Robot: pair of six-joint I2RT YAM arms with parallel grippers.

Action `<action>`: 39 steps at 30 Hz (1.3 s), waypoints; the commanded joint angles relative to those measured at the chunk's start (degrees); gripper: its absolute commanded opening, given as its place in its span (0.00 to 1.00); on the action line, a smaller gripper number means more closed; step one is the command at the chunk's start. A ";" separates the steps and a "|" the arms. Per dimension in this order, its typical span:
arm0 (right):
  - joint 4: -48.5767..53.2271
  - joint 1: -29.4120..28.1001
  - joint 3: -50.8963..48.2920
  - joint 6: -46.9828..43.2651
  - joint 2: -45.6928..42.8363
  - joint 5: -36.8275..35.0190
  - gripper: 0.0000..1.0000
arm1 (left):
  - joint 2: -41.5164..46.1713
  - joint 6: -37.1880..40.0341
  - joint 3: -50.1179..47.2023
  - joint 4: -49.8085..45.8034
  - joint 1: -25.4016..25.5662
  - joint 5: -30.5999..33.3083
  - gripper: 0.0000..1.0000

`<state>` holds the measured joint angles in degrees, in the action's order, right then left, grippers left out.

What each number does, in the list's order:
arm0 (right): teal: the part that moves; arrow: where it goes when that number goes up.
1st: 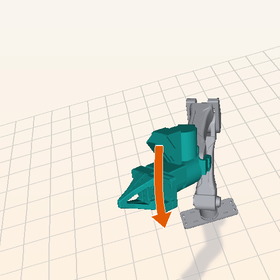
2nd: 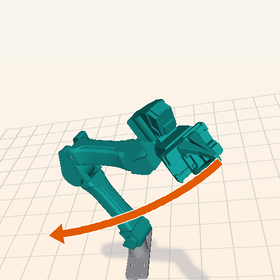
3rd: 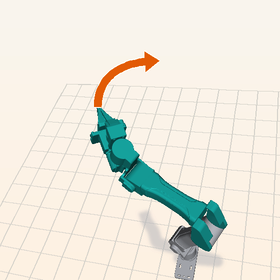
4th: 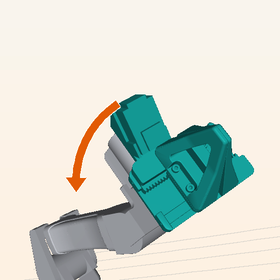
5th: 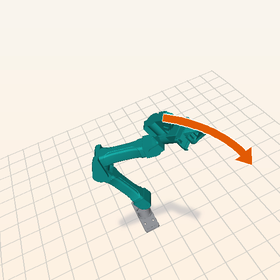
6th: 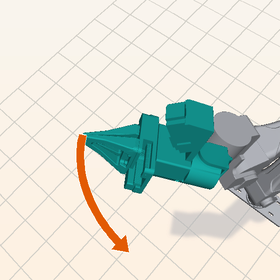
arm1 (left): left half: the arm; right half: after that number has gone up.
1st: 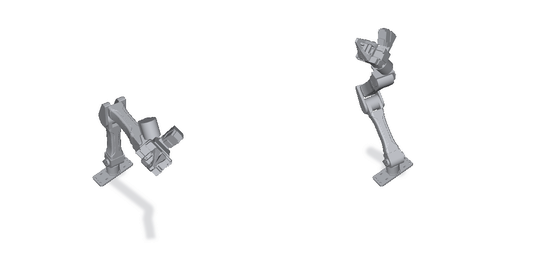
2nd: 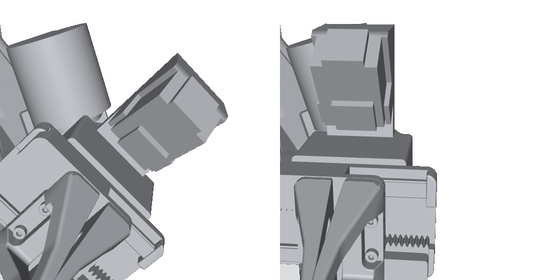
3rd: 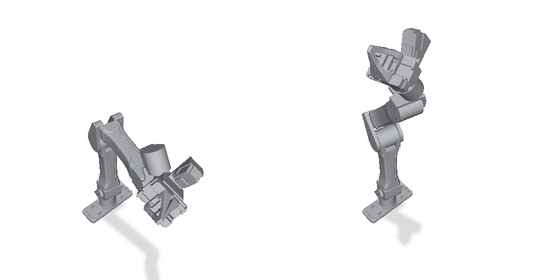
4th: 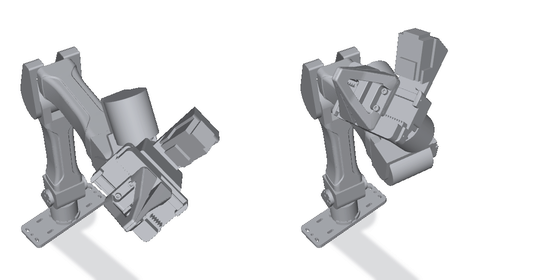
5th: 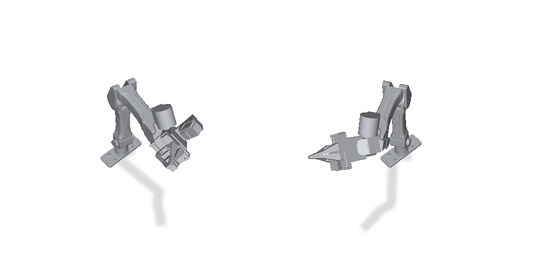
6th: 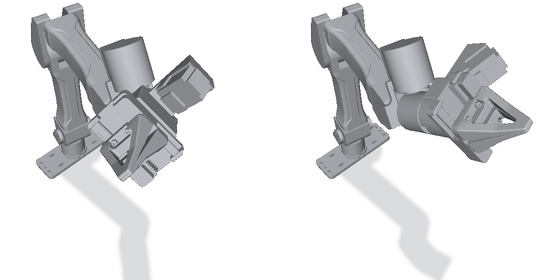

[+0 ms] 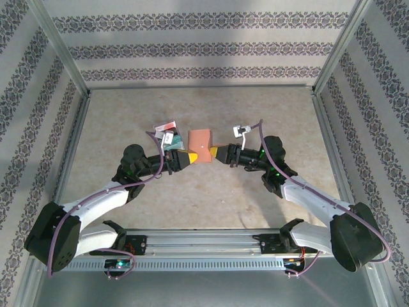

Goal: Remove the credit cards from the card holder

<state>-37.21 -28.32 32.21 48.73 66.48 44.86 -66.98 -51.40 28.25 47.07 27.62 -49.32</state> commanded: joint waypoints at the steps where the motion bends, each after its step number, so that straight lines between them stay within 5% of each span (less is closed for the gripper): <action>1: -5.31 -1.42 0.44 1.28 1.36 3.98 0.27 | -0.69 -2.21 1.50 7.69 0.95 -6.74 0.01; 4: -6.68 -2.34 0.88 0.91 1.68 4.44 0.24 | -1.74 -3.52 1.50 9.61 1.02 -7.02 0.01; 9: -6.42 -2.58 0.92 0.61 1.31 3.73 0.01 | -3.07 -4.75 1.34 11.76 0.95 -6.84 0.06; 12: -5.68 -2.19 0.42 0.30 0.22 1.99 0.00 | -3.10 -4.36 1.41 10.40 0.96 -6.52 0.14; 20: 4.14 -1.39 0.17 -2.01 -3.60 -4.44 0.00 | -1.37 0.85 2.60 -2.37 0.95 -3.38 0.73; 26: 11.44 -1.36 1.08 -3.76 -5.48 -8.92 0.00 | -0.86 2.59 2.75 -6.55 0.95 -1.10 0.98; 39: 23.98 -4.23 6.14 -8.30 -5.42 -14.71 0.00 | -4.57 1.83 4.22 -5.36 1.83 0.52 0.99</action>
<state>-16.80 -31.51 35.35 43.44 62.02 32.69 -71.02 -50.54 30.44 40.64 28.53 -49.25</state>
